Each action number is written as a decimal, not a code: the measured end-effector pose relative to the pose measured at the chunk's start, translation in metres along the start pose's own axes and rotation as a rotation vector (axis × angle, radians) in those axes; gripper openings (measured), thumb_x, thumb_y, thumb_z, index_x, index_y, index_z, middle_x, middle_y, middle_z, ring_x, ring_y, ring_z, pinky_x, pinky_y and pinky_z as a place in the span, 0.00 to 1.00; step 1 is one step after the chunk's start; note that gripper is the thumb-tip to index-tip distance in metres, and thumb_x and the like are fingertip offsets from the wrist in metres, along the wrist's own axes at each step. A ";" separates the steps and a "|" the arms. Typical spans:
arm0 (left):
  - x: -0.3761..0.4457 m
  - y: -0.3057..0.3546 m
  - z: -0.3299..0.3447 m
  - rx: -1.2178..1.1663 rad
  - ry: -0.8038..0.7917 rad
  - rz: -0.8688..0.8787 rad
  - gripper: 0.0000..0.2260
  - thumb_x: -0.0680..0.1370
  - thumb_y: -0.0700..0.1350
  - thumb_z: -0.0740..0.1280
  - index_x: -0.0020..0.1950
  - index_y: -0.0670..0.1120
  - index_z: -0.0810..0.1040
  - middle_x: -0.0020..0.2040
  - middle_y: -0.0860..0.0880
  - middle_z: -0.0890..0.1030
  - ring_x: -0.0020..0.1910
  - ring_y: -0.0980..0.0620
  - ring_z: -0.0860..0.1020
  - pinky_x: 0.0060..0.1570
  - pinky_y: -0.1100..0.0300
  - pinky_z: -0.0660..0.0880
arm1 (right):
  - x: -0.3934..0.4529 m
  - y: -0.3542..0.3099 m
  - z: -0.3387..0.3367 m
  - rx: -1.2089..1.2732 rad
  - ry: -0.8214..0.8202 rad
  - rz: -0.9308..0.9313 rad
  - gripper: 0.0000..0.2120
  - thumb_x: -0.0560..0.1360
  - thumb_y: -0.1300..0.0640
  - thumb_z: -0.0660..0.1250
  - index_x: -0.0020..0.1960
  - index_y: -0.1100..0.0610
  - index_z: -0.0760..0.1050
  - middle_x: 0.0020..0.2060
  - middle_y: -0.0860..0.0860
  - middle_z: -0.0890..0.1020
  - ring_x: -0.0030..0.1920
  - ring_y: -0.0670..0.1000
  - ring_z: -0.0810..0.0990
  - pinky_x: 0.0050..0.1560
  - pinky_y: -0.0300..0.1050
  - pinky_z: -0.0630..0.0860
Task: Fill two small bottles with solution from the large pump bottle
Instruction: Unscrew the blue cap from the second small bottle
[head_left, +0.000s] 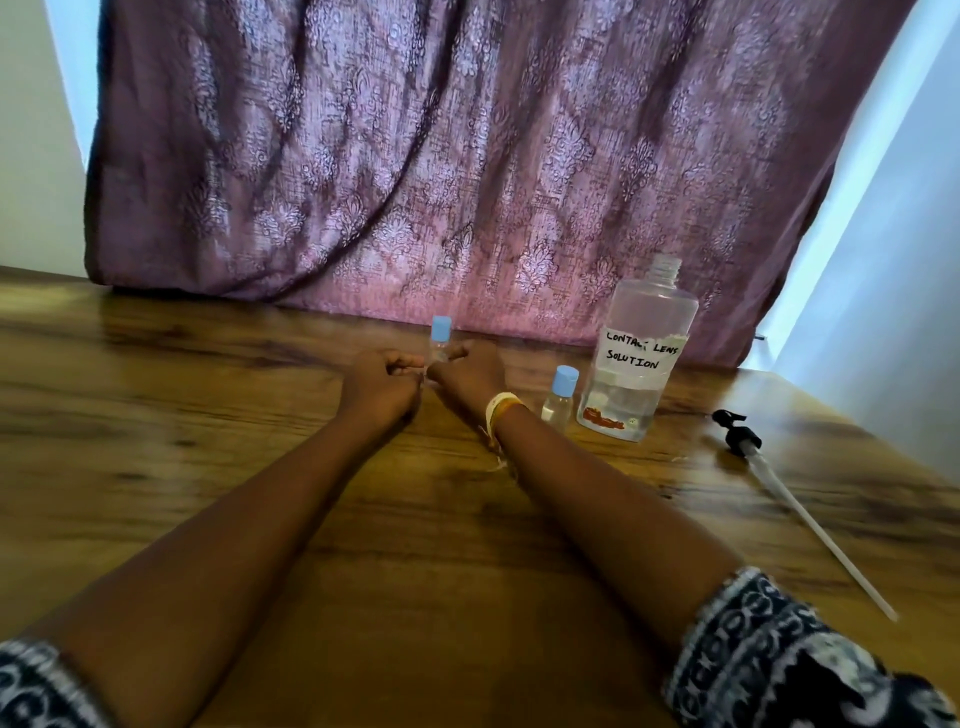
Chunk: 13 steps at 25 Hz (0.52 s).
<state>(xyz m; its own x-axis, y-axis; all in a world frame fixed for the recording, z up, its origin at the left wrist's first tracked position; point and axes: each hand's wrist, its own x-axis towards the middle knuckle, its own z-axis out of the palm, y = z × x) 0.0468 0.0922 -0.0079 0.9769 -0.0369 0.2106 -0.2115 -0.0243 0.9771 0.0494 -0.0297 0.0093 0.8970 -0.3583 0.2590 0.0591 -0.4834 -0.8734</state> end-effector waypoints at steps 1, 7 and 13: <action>-0.002 0.003 0.001 -0.034 0.001 0.000 0.07 0.72 0.36 0.65 0.42 0.46 0.82 0.36 0.43 0.81 0.30 0.48 0.75 0.32 0.59 0.71 | -0.014 0.001 -0.007 0.010 -0.038 -0.015 0.08 0.66 0.55 0.74 0.37 0.60 0.78 0.38 0.59 0.85 0.43 0.60 0.85 0.46 0.62 0.81; -0.026 0.017 0.022 -0.086 -0.235 0.004 0.14 0.75 0.32 0.65 0.33 0.46 0.81 0.25 0.49 0.80 0.24 0.53 0.75 0.24 0.64 0.70 | -0.090 0.017 -0.079 -0.071 -0.170 -0.155 0.10 0.64 0.54 0.78 0.39 0.54 0.77 0.28 0.43 0.82 0.29 0.39 0.80 0.28 0.33 0.77; -0.046 0.026 0.025 -0.136 -0.544 0.026 0.07 0.73 0.34 0.71 0.42 0.45 0.86 0.38 0.43 0.86 0.33 0.50 0.83 0.31 0.60 0.79 | -0.097 0.015 -0.105 -0.139 -0.189 -0.129 0.18 0.62 0.50 0.81 0.43 0.57 0.77 0.32 0.51 0.83 0.31 0.43 0.81 0.31 0.36 0.78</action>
<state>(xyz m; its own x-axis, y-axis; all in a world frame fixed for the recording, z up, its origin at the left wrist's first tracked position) -0.0039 0.0685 0.0069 0.8068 -0.5471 0.2231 -0.1943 0.1108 0.9747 -0.0822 -0.0860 0.0141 0.9526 -0.1373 0.2713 0.1290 -0.6255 -0.7695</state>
